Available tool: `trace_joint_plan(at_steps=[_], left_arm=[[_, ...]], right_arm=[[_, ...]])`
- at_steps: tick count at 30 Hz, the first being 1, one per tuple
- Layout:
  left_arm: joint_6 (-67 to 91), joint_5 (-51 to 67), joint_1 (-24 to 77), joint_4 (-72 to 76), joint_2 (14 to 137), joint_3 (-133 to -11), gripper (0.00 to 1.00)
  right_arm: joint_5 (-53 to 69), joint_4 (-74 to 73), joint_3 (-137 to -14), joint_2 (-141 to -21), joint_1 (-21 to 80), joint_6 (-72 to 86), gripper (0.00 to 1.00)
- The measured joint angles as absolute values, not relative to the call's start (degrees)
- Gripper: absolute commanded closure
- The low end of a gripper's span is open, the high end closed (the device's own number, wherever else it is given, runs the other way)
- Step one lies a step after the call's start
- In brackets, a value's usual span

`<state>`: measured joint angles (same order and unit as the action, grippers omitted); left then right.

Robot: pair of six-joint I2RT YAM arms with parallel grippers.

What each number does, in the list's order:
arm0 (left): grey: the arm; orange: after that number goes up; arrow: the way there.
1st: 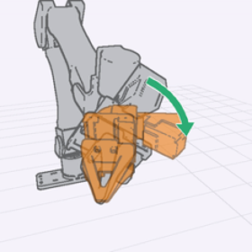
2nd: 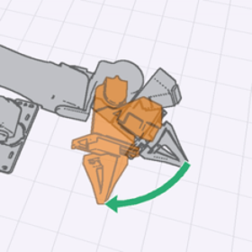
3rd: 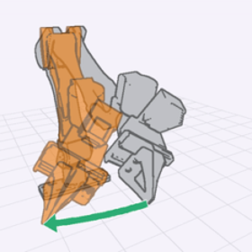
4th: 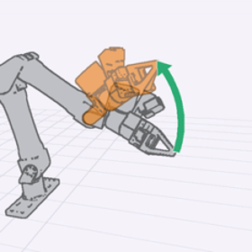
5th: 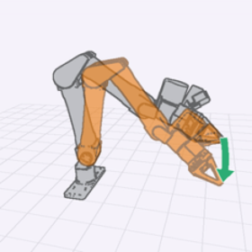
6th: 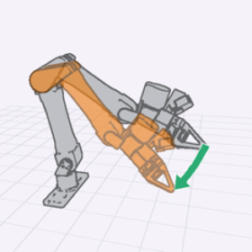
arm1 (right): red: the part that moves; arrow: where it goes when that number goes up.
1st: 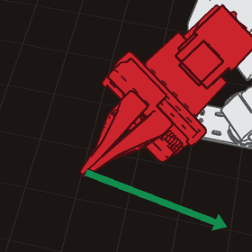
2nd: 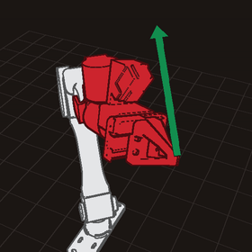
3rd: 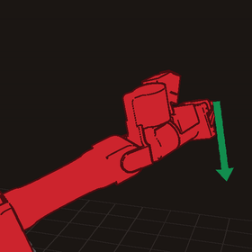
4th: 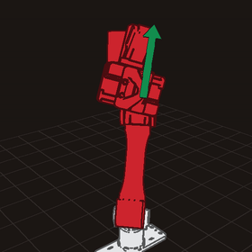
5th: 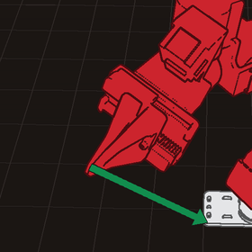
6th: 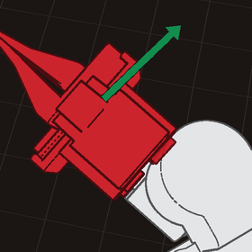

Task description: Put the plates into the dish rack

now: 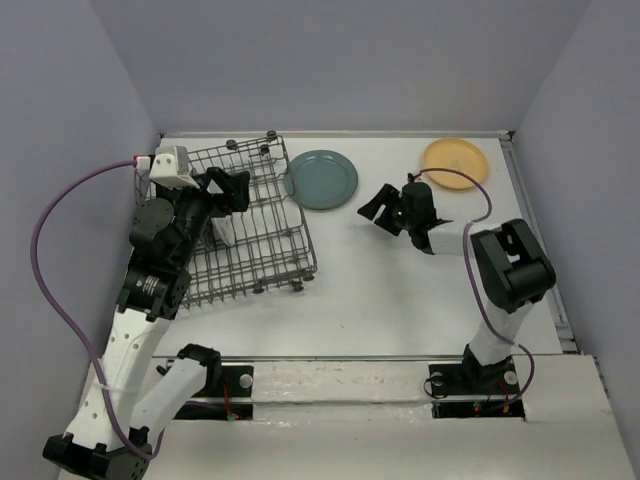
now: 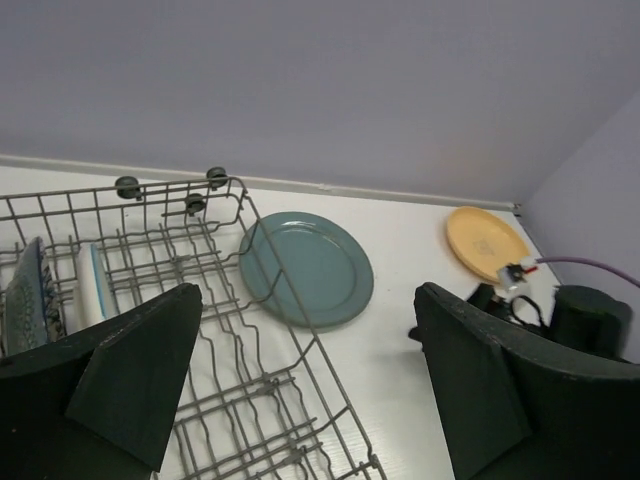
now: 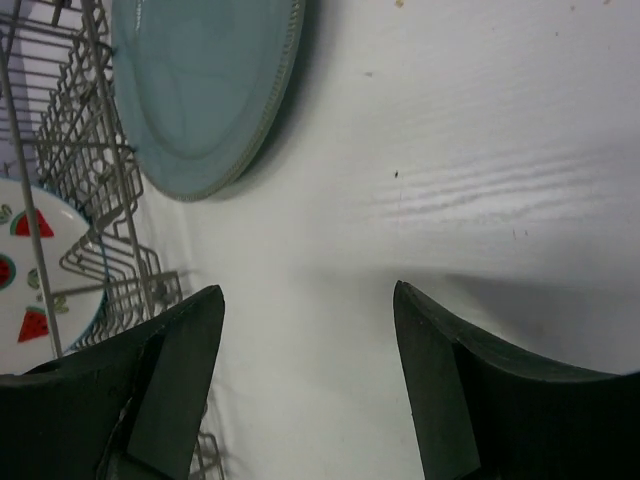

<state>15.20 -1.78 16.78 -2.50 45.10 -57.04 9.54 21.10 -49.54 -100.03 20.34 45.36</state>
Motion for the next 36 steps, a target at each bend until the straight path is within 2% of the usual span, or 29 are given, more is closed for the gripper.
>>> trace_joint_plan(at_steps=[4,7,12,19,21,23,25,26,28,29,36], left_arm=[[16.43,1.76,16.78,-1.8,43.38,-56.58,0.01],[17.17,3.27,16.78,-1.45,42.89,-56.29,0.02],[17.93,4.4,16.78,-1.52,42.19,-55.83,0.02],[18.13,4.78,16.78,-1.48,41.17,-55.83,0.02],[18.13,4.8,16.75,-1.48,41.19,-55.83,0.02],[18.13,4.84,16.75,-1.48,41.19,-55.83,0.02],[18.13,4.95,16.75,-1.48,41.28,-55.83,0.02],[18.13,4.97,16.75,-1.48,41.43,-55.83,0.02],[18.13,5.06,16.75,-1.48,41.67,-55.83,0.02],[18.13,5.21,16.56,-1.48,41.85,-55.83,0.02],[18.68,7.27,14.87,-1.13,42.92,-55.81,0.02]], right_arm=[[8.29,25.78,-54.92,-110.1,20.34,51.64,0.3],[7.94,32.36,-58.26,-115.92,20.29,58.39,0.4],[6.94,40.12,-63.05,-123.9,20.34,69.95,0.41],[5.3,40.49,-72.23,-131.15,21.12,78.15,0.46],[5.23,40.34,-73.41,-132.0,21.37,78.87,0.53],[5.41,39.94,-74.98,-133.23,21.47,79.46,0.67],[5.52,39.59,-75.24,-133.75,21.47,79.77,0.74],[5.54,39.22,-75.2,-133.97,21.45,80.27,0.81],[5.41,38.92,-75.16,-133.99,21.45,80.14,0.86],[5.32,38.68,-75.16,-133.99,21.45,79.99,0.93],[3.53,38.61,-70.91,-130.91,21.67,75.44,0.93]])
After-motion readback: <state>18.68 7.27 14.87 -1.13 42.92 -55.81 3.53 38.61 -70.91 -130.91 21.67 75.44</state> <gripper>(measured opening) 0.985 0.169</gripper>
